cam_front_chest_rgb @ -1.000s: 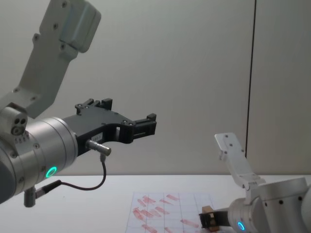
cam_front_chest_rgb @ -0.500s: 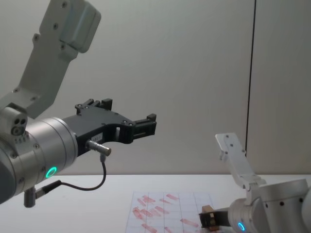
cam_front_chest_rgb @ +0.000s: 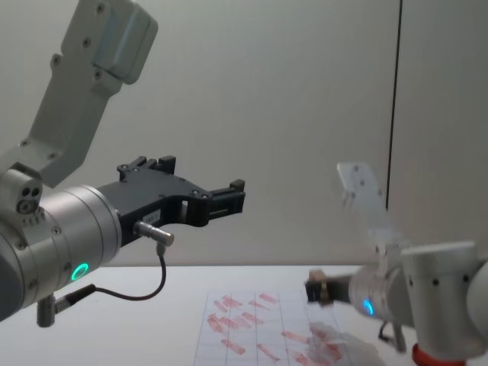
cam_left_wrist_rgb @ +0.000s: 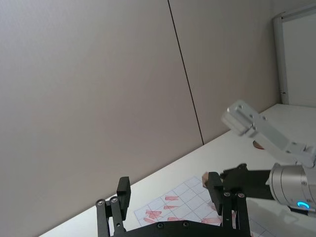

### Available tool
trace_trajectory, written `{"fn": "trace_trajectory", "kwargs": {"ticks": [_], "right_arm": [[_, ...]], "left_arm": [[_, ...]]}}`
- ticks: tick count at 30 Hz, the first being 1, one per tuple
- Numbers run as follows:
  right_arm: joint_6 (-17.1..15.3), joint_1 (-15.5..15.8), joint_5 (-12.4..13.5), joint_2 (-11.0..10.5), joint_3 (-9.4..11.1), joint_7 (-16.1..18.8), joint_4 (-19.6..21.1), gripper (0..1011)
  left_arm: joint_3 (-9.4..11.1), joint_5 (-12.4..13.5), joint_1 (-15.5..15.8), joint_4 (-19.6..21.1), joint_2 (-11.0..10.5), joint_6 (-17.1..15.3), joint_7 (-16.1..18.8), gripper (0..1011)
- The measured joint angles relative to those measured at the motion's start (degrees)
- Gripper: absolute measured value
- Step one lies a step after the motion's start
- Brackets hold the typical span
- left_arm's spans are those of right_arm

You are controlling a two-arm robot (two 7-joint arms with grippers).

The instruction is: Use the one hand to pick up the stamp and affix it onto the A4 paper.

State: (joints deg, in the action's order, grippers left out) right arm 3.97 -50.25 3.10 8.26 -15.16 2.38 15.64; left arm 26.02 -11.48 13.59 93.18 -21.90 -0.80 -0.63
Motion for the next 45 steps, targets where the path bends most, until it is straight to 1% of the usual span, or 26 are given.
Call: {"fn": "trace_trajectory", "kwargs": {"ticks": [1, 2, 4, 5, 6, 8, 9, 10, 11, 12, 14, 15, 17, 18, 21, 24, 26, 28, 29, 34, 41, 45], "right_arm": [[-0.8, 1.0, 0.0, -0.3, 0.0, -0.1, 2.5, 221], [-2.0, 2.5, -0.1, -0.7, 0.0, -0.3, 6.5, 221], [-3.4, 4.0, -0.1, -1.2, 0.0, -0.5, 10.2, 221], [-4.8, 5.6, -0.2, -1.7, 0.0, -0.7, 14.2, 221], [-4.8, 5.6, -0.2, -1.7, 0.0, -0.7, 14.2, 220], [-7.2, 8.3, -0.2, -2.5, 0.1, -1.1, 20.6, 220], [-7.2, 8.3, -0.2, -2.5, 0.1, -1.1, 20.6, 220], [-8.6, 9.7, -0.2, -2.9, 0.1, -1.3, 23.7, 220], [-9.2, 10.2, -0.2, -3.1, 0.1, -1.4, 25.0, 220], [-10.3, 11.4, -0.2, -3.5, 0.2, -1.7, 27.5, 220], [-11.5, 12.6, -0.2, -3.9, 0.3, -2.0, 30.1, 220], [-12.7, 13.6, -0.2, -4.2, 0.4, -2.2, 32.1, 221], [-13.7, 14.5, -0.2, -4.5, 0.5, -2.5, 34.1, 220], [-14.8, 15.5, -0.3, -4.9, 0.6, -2.8, 36.1, 220], [-17.1, 17.4, -0.5, -5.6, 0.9, -3.6, 39.4, 220], [-18.7, 18.5, -0.6, -6.1, 1.2, -4.2, 41.3, 220], [-20.4, 19.6, -0.7, -6.6, 1.5, -4.9, 43.0, 219], [-21.4, 20.2, -0.8, -6.9, 1.7, -5.3, 44.0, 221], [-22.6, 20.8, -0.8, -7.2, 1.9, -5.7, 44.8, 220], [-25.8, 22.7, -1.0, -8.3, 2.9, -7.0, 46.9, 221], [-28.4, 23.9, -1.1, -9.2, 3.9, -8.1, 47.4, 220], [-29.3, 24.0, -1.1, -9.5, 4.4, -8.4, 46.6, 220]], "left_arm": [[0.0, 0.0, 0.0, 0.0, 0.0, 0.0, 0.0, 993], [0.0, 0.0, 0.0, 0.0, 0.0, 0.0, 0.0, 993], [0.0, 0.0, 0.0, 0.0, 0.0, 0.0, 0.0, 993], [0.0, 0.0, 0.0, 0.0, 0.0, 0.0, 0.0, 993], [0.0, 0.0, 0.0, 0.0, 0.0, 0.0, 0.0, 993], [0.0, 0.0, 0.0, 0.0, 0.0, 0.0, 0.0, 993], [0.0, 0.0, 0.0, 0.0, 0.0, 0.0, 0.0, 993], [0.0, 0.0, 0.0, 0.0, 0.0, 0.0, 0.0, 993], [0.0, 0.0, 0.0, 0.0, 0.0, 0.0, 0.0, 993], [0.0, 0.0, 0.0, 0.0, 0.0, 0.0, 0.0, 993], [0.0, 0.0, 0.0, 0.0, 0.0, 0.0, 0.0, 993], [0.0, 0.0, 0.0, 0.0, 0.0, 0.0, 0.0, 993], [0.0, 0.0, 0.0, 0.0, 0.0, 0.0, 0.0, 993], [0.0, 0.0, 0.0, 0.0, 0.0, 0.0, 0.0, 993], [0.0, 0.0, 0.0, 0.0, 0.0, 0.0, 0.0, 993], [0.0, 0.0, 0.0, 0.0, 0.0, 0.0, 0.0, 993], [0.0, 0.0, 0.0, 0.0, 0.0, 0.0, 0.0, 993], [0.0, 0.0, 0.0, 0.0, 0.0, 0.0, 0.0, 993], [0.0, 0.0, 0.0, 0.0, 0.0, 0.0, 0.0, 993], [0.0, 0.0, 0.0, 0.0, 0.0, 0.0, 0.0, 993], [0.0, 0.0, 0.0, 0.0, 0.0, 0.0, 0.0, 993], [0.0, 0.0, 0.0, 0.0, 0.0, 0.0, 0.0, 993]]}}
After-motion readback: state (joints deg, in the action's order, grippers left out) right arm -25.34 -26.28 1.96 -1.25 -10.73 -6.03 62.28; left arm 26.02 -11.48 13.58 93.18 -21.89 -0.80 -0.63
